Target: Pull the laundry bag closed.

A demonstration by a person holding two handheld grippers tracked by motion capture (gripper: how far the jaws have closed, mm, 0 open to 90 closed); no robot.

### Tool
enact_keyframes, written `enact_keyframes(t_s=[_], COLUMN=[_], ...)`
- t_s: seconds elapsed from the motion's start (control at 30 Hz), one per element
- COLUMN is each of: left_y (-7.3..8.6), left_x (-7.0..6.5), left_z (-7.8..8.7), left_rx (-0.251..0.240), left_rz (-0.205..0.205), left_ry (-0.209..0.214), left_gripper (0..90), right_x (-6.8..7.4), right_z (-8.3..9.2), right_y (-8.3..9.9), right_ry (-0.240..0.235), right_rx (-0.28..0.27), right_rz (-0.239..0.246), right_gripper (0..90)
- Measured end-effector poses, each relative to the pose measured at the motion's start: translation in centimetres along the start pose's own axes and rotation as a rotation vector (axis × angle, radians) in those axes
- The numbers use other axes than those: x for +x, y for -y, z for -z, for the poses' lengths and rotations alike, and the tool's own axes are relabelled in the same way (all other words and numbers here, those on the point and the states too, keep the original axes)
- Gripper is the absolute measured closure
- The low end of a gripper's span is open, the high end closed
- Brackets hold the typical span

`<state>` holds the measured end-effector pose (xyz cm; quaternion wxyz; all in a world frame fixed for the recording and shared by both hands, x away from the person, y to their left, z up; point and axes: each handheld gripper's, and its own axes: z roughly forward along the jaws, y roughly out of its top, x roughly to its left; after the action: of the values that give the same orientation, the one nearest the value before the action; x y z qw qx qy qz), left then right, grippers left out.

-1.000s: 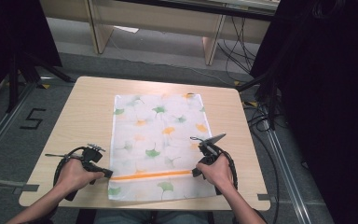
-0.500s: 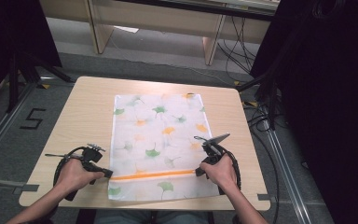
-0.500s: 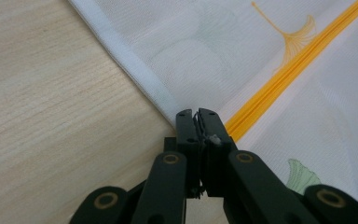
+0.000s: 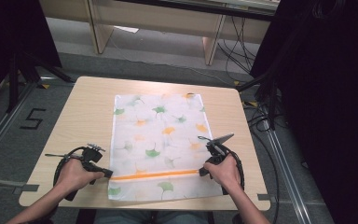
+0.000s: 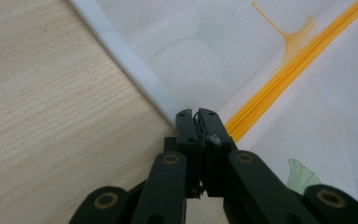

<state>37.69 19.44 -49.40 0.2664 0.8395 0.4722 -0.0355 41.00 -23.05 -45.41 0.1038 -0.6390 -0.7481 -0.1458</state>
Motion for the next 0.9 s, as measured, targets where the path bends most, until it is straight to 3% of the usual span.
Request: enact_keyframes(t_s=[0.1, 0.3, 0.33, 0.6, 0.67, 0.8, 0.83, 0.9], left_y=[0.0, 0.0, 0.0, 0.0, 0.0, 0.0, 0.0, 0.0], left_x=[0.0, 0.0, 0.0, 0.0, 0.0, 0.0, 0.0, 0.0], left_z=[0.0, 0.0, 0.0, 0.0, 0.0, 0.0, 0.0, 0.0], left_rx=[0.000, -0.001, 0.000, 0.002, 0.004, 0.003, 0.003, 0.001], left_rz=[-0.001, 0.000, 0.000, -0.002, -0.002, -0.001, -0.001, -0.002], left_ry=[0.000, 0.000, 0.000, -0.003, -0.002, -0.002, -0.002, 0.000], left_gripper=[87.8, 87.8, 87.8, 87.8, 87.8, 87.8, 87.8, 87.8], right_x=[-0.3, -0.7, -0.7, -1.1, -1.3, -1.8, -1.9, -1.9], right_z=[0.0, 0.4, 0.3, 0.6, 0.6, 0.9, 0.9, 1.0], right_y=[0.1, 0.1, 0.2, 0.1, 0.1, 0.1, 0.1, 0.1], right_ry=[0.008, -0.004, 0.006, -0.005, 0.016, 0.014, -0.011, 0.012], right_rx=[-0.019, -0.004, -0.032, -0.005, -0.022, -0.025, -0.031, -0.033], right_rz=[-0.003, -0.016, -0.016, -0.031, -0.025, -0.036, -0.048, -0.045], right_gripper=[90.0, 90.0, 90.0, 90.0, 90.0, 90.0, 90.0, 90.0])
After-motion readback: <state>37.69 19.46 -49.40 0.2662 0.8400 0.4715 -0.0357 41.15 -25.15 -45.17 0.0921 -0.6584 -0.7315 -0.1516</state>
